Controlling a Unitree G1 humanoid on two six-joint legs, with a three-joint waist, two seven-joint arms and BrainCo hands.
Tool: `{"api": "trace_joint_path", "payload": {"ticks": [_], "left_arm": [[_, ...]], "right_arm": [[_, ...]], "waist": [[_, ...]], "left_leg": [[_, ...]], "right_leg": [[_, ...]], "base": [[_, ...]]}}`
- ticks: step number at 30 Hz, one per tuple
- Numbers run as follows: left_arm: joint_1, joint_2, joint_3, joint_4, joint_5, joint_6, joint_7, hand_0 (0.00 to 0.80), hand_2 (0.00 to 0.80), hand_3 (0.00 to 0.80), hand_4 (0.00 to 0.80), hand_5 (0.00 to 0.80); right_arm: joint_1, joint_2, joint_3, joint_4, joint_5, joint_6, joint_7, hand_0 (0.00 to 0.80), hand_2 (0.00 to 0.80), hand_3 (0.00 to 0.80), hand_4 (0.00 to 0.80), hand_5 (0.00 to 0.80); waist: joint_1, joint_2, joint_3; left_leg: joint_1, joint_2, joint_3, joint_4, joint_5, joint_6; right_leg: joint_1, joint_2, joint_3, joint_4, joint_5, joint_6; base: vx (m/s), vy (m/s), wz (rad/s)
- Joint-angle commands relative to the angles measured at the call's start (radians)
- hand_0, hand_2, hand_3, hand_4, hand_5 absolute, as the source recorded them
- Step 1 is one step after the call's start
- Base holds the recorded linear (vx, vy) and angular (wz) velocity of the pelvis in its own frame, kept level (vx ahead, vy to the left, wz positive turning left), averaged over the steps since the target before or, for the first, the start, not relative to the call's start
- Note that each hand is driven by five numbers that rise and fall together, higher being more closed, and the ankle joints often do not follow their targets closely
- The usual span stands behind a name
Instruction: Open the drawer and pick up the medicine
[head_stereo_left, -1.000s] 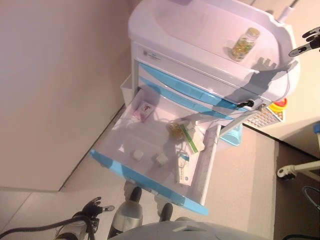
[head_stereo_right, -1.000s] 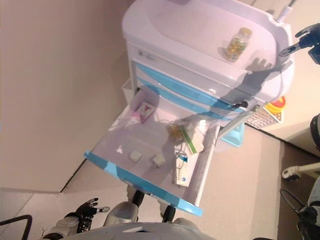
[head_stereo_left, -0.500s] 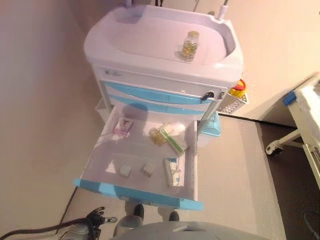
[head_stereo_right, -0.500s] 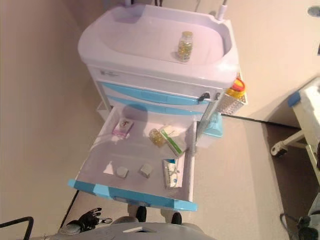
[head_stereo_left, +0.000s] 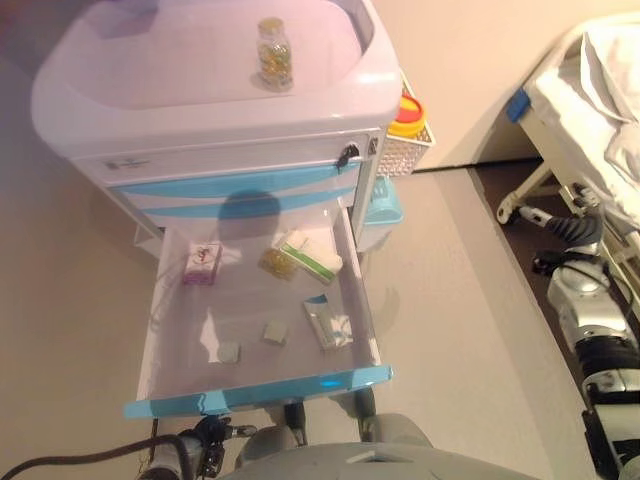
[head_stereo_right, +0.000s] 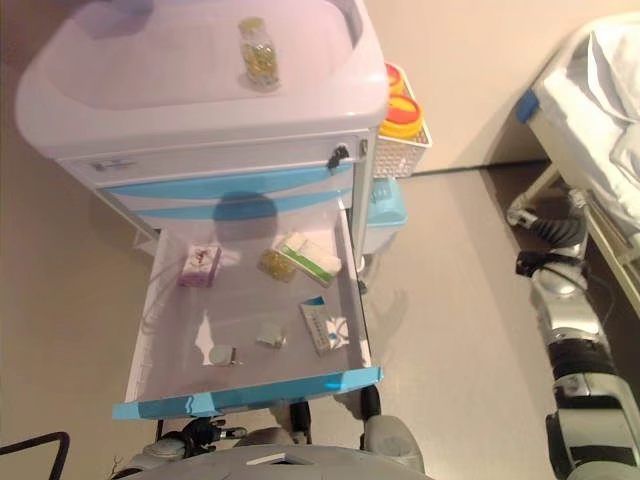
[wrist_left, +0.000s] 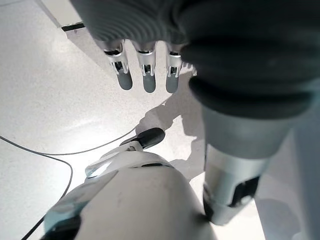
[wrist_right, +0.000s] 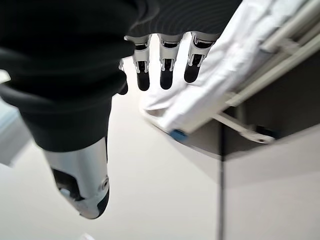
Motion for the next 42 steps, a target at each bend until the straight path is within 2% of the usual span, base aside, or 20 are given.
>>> {"api": "trace_joint_path", "payload": {"ticks": [1,5,8,16,23,31,35,38,42], "left_arm": [[-0.027,-0.009,-0.039,0.028,0.045,-0.017,-0.036,0.0,0.0,0.0,0.0,0.0],[-0.038,0.004,-0.083,-0.011,0.073,-0.019,-0.056,0.0,0.0,0.0,0.0,0.0],[-0.059,0.028,-0.136,-0.066,0.09,-0.048,-0.06,0.0,0.0,0.0,0.0,0.0],[-0.149,0.126,-0.171,-0.322,0.044,-0.018,-0.012,0.0,0.0,0.0,0.0,0.0],[-0.221,0.235,-0.147,-0.505,-0.007,0.003,0.005,0.0,0.0,0.0,0.0,0.0],[-0.326,0.377,-0.04,-0.642,-0.05,0.073,0.021,0.0,0.0,0.0,0.0,0.0],[-0.461,0.456,-0.019,-0.627,-0.071,0.119,0.045,0.0,0.0,0.0,0.0,0.0],[-0.59,0.52,-0.016,-0.545,-0.077,0.14,0.067,0.0,0.0,0.0,0.0,0.0],[-0.729,0.571,-0.005,-0.405,-0.091,0.133,0.112,0.0,0.0,0.0,0.0,0.0]], "right_arm": [[0.015,0.017,0.046,-0.046,-0.073,-0.06,0.023,0.0,0.0,0.0,0.0,0.0],[0.066,0.044,0.103,0.035,-0.106,-0.033,0.06,0.0,0.0,0.0,0.0,0.0],[0.075,0.068,0.145,0.168,-0.159,-0.04,0.076,0.0,0.0,0.0,0.0,0.0],[0.09,0.14,0.225,0.346,-0.172,-0.053,0.009,0.0,0.0,0.0,0.0,0.0],[0.109,0.159,0.28,0.375,-0.201,-0.067,0.05,0.0,0.0,0.0,0.0,0.0],[0.175,0.142,0.314,0.271,-0.223,-0.041,0.121,0.0,0.0,0.0,0.0,0.0],[0.19,0.137,0.322,0.259,-0.227,-0.047,0.137,0.0,0.0,0.0,0.0,0.0],[0.201,0.132,0.327,0.239,-0.23,-0.048,0.145,0.0,0.0,0.0,0.0,0.0],[0.22,0.121,0.331,0.196,-0.241,-0.039,0.153,0.0,0.0,0.0,0.0,0.0]], "waist": [[-0.011,-0.015,0.03],[-0.015,-0.007,0.053],[-0.01,0.003,0.086],[0.006,0.025,0.187],[0.006,0.032,0.256],[-0.027,0.014,0.291],[-0.056,0.008,0.3],[-0.085,0.001,0.308],[-0.122,-0.012,0.314]], "left_leg": [[-0.043,-0.04,-0.036,0.083,-0.124,0.021],[-0.072,-0.039,-0.035,0.1,-0.12,0.021],[-0.107,-0.038,-0.042,0.123,-0.114,0.021],[-0.238,-0.048,-0.069,0.242,-0.109,0.03],[-0.345,-0.061,-0.072,0.367,-0.127,0.042],[-0.428,-0.065,-0.036,0.516,-0.186,0.059],[-0.454,-0.058,-0.016,0.555,-0.206,0.065],[-0.469,-0.049,0.005,0.58,-0.22,0.068],[-0.481,-0.031,0.034,0.605,-0.229,0.067]], "right_leg": [[-0.024,-0.028,-0.028,0.057,-0.011,0.038],[-0.043,-0.026,-0.032,0.066,-0.013,0.035],[-0.067,-0.024,-0.042,0.083,-0.017,0.028],[-0.162,-0.023,-0.077,0.174,-0.034,0.004],[-0.264,-0.023,-0.088,0.279,-0.05,-0.015],[-0.358,-0.023,-0.04,0.389,-0.071,-0.018],[-0.395,-0.017,-0.016,0.416,-0.07,-0.016],[-0.421,-0.011,0.01,0.427,-0.063,-0.011],[-0.441,-0.004,0.039,0.421,-0.049,-0.004]], "base": [[0.0,0.0,0.0],[-0.032,-0.028,-0.03],[-0.049,-0.039,-0.01],[-0.077,-0.019,0.03],[-0.032,0.02,0.03],[0.038,0.059,-0.07],[0.039,0.066,-0.11],[0.03,0.067,-0.18],[0.024,0.06,-0.24]]}}
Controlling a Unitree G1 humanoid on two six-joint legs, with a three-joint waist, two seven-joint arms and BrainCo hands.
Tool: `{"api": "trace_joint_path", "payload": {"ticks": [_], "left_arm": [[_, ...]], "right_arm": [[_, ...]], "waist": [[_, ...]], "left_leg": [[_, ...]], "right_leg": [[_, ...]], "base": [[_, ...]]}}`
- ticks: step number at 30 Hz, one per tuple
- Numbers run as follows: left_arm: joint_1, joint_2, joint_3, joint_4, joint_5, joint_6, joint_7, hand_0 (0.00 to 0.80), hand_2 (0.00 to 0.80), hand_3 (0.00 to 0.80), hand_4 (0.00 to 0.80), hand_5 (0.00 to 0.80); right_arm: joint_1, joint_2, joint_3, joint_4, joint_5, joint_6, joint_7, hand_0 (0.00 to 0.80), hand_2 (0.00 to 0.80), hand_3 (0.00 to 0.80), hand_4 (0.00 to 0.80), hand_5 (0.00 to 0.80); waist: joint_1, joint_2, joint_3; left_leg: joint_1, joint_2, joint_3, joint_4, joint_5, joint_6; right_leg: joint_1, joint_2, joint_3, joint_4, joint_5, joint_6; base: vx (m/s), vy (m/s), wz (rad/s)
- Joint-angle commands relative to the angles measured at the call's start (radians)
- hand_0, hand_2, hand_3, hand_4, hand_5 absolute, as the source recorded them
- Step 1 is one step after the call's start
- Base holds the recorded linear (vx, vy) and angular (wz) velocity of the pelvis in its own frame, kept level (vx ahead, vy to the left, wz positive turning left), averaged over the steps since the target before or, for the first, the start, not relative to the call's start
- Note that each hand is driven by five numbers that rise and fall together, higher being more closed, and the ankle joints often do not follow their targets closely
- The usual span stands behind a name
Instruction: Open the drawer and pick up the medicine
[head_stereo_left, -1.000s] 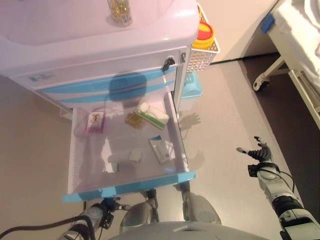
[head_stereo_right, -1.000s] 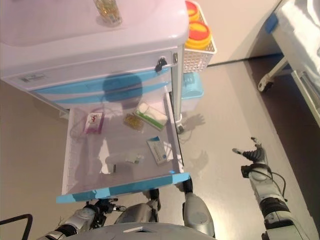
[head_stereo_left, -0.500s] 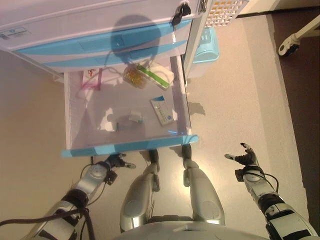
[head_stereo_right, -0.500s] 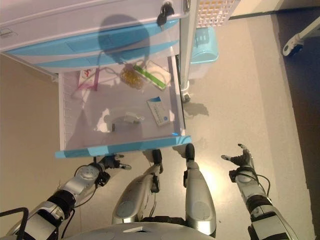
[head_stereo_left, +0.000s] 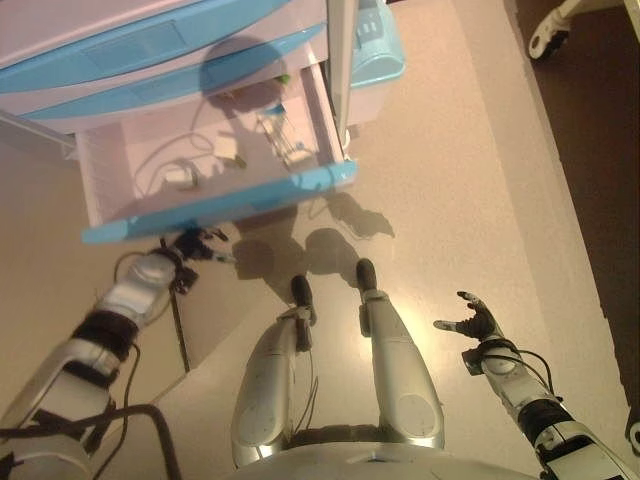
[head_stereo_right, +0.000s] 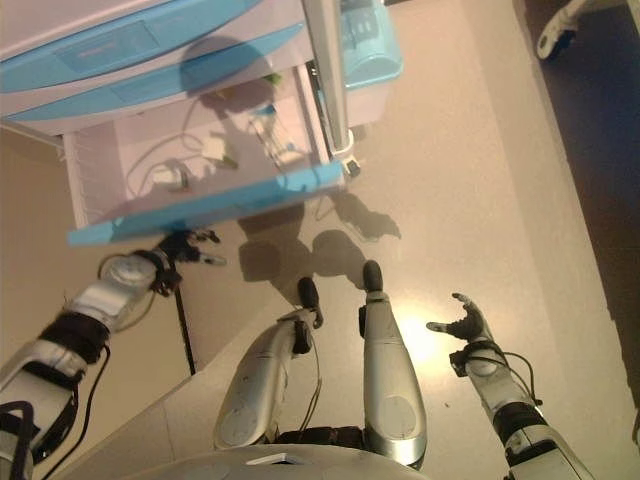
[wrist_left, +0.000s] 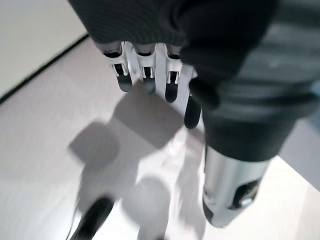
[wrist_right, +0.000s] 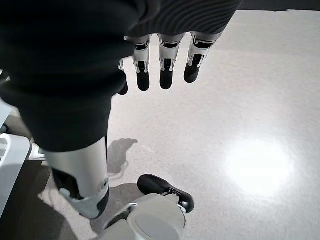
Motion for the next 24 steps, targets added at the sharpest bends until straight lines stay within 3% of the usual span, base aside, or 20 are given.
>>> {"api": "trace_joint_path", "payload": {"ticks": [1,6,11,17,24], "left_arm": [[-0.138,0.1,0.123,0.078,-0.041,-0.053,0.108,0.0,0.0,0.0,0.0,0.0],[-0.26,0.118,0.16,0.228,-0.03,-0.117,0.302,0.0,0.0,0.0,0.0,0.0],[-0.337,0.102,0.164,0.322,-0.013,-0.153,0.398,0.0,0.0,0.0,0.0,0.0],[-0.268,0.039,0.161,0.278,-0.071,-0.169,0.316,0.0,0.0,0.0,0.0,0.0],[0.059,-0.123,0.209,0.043,-0.289,-0.288,0.121,0.0,0.0,0.0,0.0,0.0]], "right_arm": [[0.08,-0.042,0.029,-0.05,-0.026,0.001,0.008,0.0,0.0,0.0,0.0,0.0],[0.081,-0.042,0.055,-0.055,-0.032,-0.002,0.002,0.0,0.0,0.0,0.0,0.0],[0.072,-0.022,0.097,-0.044,-0.029,-0.012,-0.009,0.0,0.0,0.0,0.0,0.0],[0.07,0.007,0.099,-0.029,-0.049,-0.004,-0.014,0.0,0.0,0.0,0.0,0.0],[0.084,0.052,0.044,-0.012,-0.037,-0.033,0.009,0.0,0.0,0.0,0.0,0.0]], "waist": [[-0.052,-0.014,-0.035],[-0.083,-0.033,-0.035],[-0.092,-0.05,-0.039],[-0.078,-0.047,-0.042],[-0.019,-0.023,-0.058]], "left_leg": [[-0.044,-0.018,0.002,0.143,-0.102,0.04],[-0.052,-0.008,0.016,0.163,-0.115,0.037],[-0.056,-0.005,0.018,0.169,-0.134,0.038],[-0.031,-0.019,0.008,0.135,-0.137,0.042],[0.054,-0.05,-0.037,0.036,-0.104,0.037]], "right_leg": [[0.014,0.008,-0.038,-0.005,0.019,0.0],[0.0,0.017,-0.006,-0.014,0.028,0.003],[-0.003,0.026,0.006,-0.022,0.031,0.007],[0.016,0.03,0.006,-0.033,0.028,0.011],[0.102,0.012,-0.024,-0.089,0.028,0.01]], "base": [[0.033,0.056,-0.24],[0.03,0.051,-0.26],[0.015,-0.002,-0.2],[0.01,-0.03,-0.04],[0.023,-0.063,0.08]]}}
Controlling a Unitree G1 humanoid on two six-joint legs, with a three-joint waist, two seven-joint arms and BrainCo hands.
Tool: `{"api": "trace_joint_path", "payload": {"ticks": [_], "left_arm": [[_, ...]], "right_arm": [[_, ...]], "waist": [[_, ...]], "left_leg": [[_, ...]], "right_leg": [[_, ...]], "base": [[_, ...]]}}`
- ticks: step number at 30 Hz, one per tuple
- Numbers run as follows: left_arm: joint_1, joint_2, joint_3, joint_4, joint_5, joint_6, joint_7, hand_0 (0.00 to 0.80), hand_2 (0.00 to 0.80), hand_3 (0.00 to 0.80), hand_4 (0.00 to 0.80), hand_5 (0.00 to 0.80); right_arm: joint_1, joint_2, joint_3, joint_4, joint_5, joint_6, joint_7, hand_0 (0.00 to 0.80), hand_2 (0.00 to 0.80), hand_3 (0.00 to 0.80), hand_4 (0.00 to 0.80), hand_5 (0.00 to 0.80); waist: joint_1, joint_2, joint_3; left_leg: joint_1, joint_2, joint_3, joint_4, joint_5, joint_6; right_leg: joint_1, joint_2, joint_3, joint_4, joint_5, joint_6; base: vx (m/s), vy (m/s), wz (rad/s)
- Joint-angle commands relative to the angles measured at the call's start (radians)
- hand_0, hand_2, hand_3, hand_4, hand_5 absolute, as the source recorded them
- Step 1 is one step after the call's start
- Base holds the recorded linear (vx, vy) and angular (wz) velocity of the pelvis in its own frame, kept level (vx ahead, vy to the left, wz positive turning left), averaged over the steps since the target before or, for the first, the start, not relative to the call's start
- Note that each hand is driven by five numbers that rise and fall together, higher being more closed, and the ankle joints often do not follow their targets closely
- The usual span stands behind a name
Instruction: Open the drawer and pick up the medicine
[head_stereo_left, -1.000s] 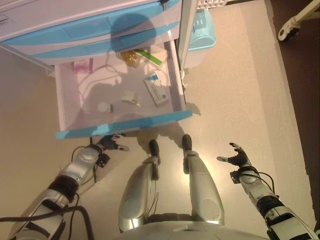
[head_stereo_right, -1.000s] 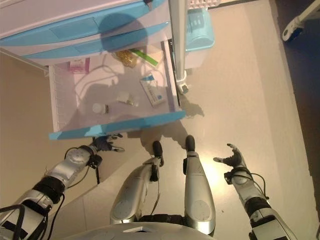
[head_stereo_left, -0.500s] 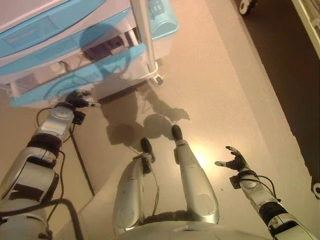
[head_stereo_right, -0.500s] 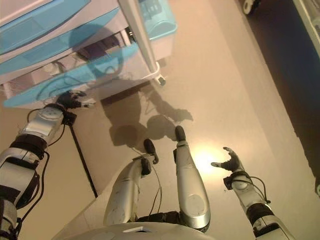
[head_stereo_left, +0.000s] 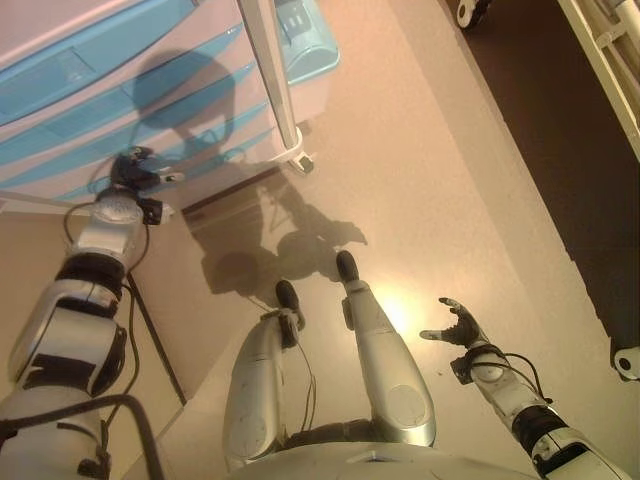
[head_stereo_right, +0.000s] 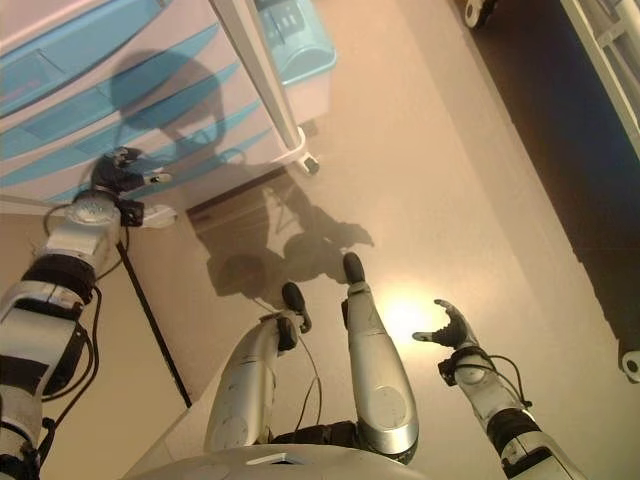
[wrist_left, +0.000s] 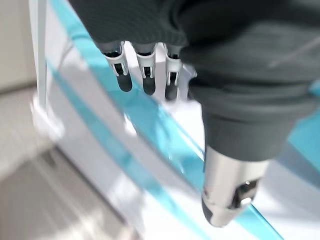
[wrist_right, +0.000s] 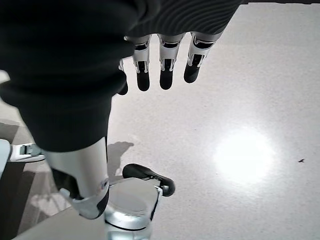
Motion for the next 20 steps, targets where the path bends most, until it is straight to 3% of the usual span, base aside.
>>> {"api": "trace_joint_path", "payload": {"ticks": [1,4,6,12,20], "left_arm": [[0.214,-0.084,0.055,-0.117,-0.135,-0.119,-0.115,0.0,0.0,0.0,0.0,0.0],[0.395,-0.205,0.061,-0.175,-0.136,-0.137,-0.211,0.0,0.0,0.0,0.0,0.0],[0.483,-0.247,0.061,-0.169,-0.141,-0.135,-0.271,0.0,0.0,0.0,0.0,0.0],[0.624,-0.383,0.043,0.059,-0.028,-0.139,-0.345,0.0,0.0,0.0,0.0,0.0],[0.676,-0.477,0.067,0.362,0.052,-0.192,-0.33,0.0,0.0,0.0,0.0,0.0]], "right_arm": [[0.068,0.035,-0.049,0.008,0.019,-0.045,0.028,0.0,0.0,0.0,0.0,0.0],[0.079,0.057,-0.088,0.036,0.069,-0.062,0.095,0.0,0.0,0.0,0.0,0.0],[0.085,0.066,-0.114,0.055,0.126,-0.056,0.162,0.0,0.0,0.0,0.0,0.0],[0.09,0.11,-0.176,0.187,0.26,-0.033,0.325,0.0,0.0,0.0,0.0,0.0],[0.099,0.195,-0.175,0.376,0.223,-0.02,0.412,0.0,0.0,0.0,0.0,0.0]], "waist": [[0.054,0.005,-0.075],[0.094,0.012,-0.106],[0.117,0.015,-0.136],[0.165,0.017,-0.249],[0.205,0.002,-0.383]], "left_leg": [[0.058,-0.084,-0.04,-0.068,-0.012,0.038],[0.11,-0.101,-0.083,-0.123,0.009,0.03],[0.14,-0.104,-0.104,-0.161,0.028,0.022],[0.255,-0.102,-0.167,-0.267,0.061,0.002],[0.368,-0.095,-0.213,-0.366,0.079,-0.008]], "right_leg": [[0.08,-0.013,-0.058,-0.086,0.014,0.005],[0.153,-0.022,-0.086,-0.129,0.009,0.003],[0.198,-0.023,-0.106,-0.158,0.006,-0.005],[0.342,-0.012,-0.16,-0.238,-0.01,-0.025],[0.465,0.0,-0.209,-0.306,-0.026,-0.031]], "base": [[0.031,-0.091,0.09],[0.049,-0.101,0.24],[0.083,-0.11,0.28],[0.116,-0.083,0.34],[0.095,-0.045,0.26]]}}
